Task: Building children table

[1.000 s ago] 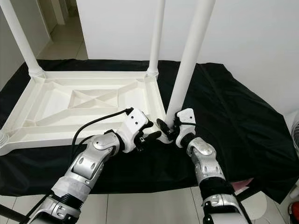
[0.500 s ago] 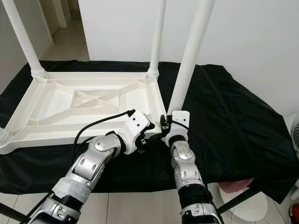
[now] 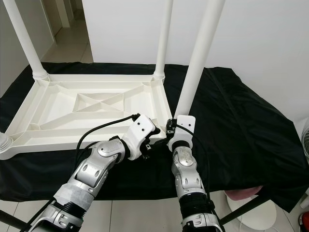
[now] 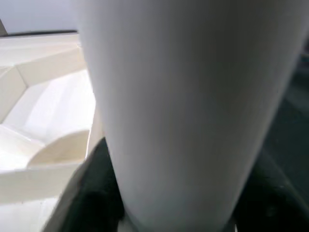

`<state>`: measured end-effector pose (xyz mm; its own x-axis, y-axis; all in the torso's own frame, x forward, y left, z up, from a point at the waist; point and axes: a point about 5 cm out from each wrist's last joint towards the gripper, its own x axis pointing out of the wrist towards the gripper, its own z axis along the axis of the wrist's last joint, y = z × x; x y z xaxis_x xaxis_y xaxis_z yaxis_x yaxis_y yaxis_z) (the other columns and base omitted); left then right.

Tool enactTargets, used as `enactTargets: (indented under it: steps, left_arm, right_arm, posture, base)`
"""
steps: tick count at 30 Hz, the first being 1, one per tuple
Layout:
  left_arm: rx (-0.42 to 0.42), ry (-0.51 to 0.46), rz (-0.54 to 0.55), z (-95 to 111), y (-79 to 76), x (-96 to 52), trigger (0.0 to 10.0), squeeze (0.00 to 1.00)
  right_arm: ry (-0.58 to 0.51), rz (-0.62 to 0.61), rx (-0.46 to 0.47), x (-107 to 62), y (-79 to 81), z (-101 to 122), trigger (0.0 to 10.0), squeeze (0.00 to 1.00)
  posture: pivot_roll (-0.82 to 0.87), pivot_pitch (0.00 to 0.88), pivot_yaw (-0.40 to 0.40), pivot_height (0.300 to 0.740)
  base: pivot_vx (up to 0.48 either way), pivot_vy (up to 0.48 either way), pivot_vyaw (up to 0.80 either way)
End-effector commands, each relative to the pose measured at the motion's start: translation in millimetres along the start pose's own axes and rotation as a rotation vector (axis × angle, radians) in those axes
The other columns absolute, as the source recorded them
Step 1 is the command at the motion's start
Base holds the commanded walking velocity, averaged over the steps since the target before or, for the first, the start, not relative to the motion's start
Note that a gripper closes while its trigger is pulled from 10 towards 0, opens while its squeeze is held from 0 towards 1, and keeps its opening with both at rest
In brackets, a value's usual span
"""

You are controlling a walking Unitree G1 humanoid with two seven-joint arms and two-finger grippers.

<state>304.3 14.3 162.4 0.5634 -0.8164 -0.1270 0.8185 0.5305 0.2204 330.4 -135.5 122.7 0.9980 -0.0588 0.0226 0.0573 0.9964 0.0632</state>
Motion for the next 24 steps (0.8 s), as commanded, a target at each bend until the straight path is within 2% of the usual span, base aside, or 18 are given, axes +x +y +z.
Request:
enactTargets:
  steps: [1, 7, 8, 12, 13, 20, 24]
  left_arm:
    - [-0.01, 0.013, 0.01, -4, -2.8, 0.4, 10.0, 0.0]
    - [-0.011, 0.014, 0.011, -5, -3.4, 0.2, 10.0, 0.0]
    - [-0.012, 0.015, 0.01, -5, -3.7, 0.1, 10.0, 0.0]
    - [-0.012, 0.014, 0.01, -5, -3.5, 0.0, 10.0, 0.0]
    - [-0.012, 0.014, 0.01, -5, -3.4, 0.0, 10.0, 0.0]
    - [-0.008, 0.011, 0.004, -3, -2.8, 1.8, 10.0, 0.0]
    - [-0.008, 0.01, 0.002, -3, -2.5, 2.3, 10.0, 0.0]
  right_arm:
    - [0.053, -0.024, 0.0, -3.0, -6.1, -11, 10.0, 1.0]
    - [0.027, 0.039, 0.032, -6.5, -13.2, -4, 10.0, 1.0]
    - [0.022, 0.088, 0.021, -10.9, -17.5, -2, 10.0, 1.0]
    - [0.024, 0.151, -0.004, -16.2, -23.7, -2, 10.0, 1.0]
    - [0.023, 0.169, -0.012, -17.4, -25.2, -2, 10.0, 0.0]
    - [0.008, 0.417, -0.172, -20.7, -34.0, 3, 10.0, 0.0]
    - [-0.003, 0.476, -0.214, -15.9, -37.0, 8, 10.0, 0.0]
  posture:
    - [0.03, 0.0, -0.044, 0.74]
    - [0.03, 0.0, -0.044, 0.74]
    - [0.03, 0.0, -0.044, 0.74]
    - [0.03, 0.0, -0.043, 0.74]
    - [0.03, 0.0, -0.043, 0.74]
    - [0.01, 0.0, -0.031, 0.74]
    - [0.01, 0.0, -0.029, 0.74]
  base:
    - [0.0, 0.0, 0.0]
    - [0.0, 0.0, 0.0]
    - [0.0, 0.0, 0.0]
    - [0.0, 0.0, 0.0]
    - [0.0, 0.0, 0.0]
    - [0.0, 0.0, 0.0]
    - [0.0, 0.0, 0.0]
